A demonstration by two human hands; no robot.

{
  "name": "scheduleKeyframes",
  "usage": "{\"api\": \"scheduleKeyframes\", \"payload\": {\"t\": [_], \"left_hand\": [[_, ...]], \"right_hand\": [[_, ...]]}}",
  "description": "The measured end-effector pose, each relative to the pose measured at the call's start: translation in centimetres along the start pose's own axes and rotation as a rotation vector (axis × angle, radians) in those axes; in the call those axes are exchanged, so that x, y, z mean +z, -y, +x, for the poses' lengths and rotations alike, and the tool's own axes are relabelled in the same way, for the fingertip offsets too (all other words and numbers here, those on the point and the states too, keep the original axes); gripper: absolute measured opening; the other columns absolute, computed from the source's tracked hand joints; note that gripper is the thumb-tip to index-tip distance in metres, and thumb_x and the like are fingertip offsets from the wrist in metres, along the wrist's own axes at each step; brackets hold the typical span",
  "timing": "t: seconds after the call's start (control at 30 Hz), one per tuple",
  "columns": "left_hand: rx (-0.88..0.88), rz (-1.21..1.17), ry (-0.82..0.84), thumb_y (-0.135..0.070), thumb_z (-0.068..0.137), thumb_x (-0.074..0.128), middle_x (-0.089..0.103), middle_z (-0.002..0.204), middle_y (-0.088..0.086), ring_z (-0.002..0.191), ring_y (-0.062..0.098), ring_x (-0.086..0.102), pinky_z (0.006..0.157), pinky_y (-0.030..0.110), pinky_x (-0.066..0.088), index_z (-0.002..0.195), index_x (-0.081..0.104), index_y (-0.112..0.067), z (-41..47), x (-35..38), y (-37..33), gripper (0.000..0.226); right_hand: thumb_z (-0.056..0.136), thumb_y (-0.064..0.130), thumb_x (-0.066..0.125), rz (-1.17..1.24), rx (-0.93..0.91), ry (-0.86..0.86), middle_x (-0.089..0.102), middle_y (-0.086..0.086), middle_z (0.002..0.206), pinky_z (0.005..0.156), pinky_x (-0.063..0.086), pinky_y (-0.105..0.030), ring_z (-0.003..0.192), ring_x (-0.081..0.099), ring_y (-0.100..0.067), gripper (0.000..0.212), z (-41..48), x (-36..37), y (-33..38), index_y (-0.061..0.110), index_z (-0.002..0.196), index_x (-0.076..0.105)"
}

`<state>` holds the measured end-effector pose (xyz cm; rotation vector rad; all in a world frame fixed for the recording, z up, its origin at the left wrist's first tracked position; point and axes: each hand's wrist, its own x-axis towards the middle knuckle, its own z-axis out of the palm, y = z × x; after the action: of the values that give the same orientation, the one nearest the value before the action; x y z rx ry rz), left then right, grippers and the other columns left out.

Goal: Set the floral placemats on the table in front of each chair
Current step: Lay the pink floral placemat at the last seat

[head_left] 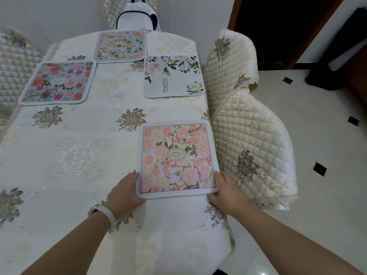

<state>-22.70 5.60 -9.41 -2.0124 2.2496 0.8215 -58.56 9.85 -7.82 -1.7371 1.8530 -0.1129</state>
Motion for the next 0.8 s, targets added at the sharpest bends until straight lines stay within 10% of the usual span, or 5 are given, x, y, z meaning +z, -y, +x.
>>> {"api": "scheduleKeyframes", "payload": {"t": [0.8], "left_hand": [[-0.083, -0.124, 0.015, -0.04, 0.067, 0.078, 0.039, 0.152, 0.003, 0.136, 0.024, 0.039, 0.109, 0.041, 0.036, 0.15, 0.026, -0.019, -0.7, -2.0, -1.8, 0.1]], "right_hand": [[0.092, 0.047, 0.052, -0.124, -0.039, -0.048, 0.041, -0.008, 0.131, 0.095, 0.046, -0.04, 0.119, 0.045, -0.028, 0.049, 0.7, -1.2, 1.1, 0.016, 0.129, 0.043]]}}
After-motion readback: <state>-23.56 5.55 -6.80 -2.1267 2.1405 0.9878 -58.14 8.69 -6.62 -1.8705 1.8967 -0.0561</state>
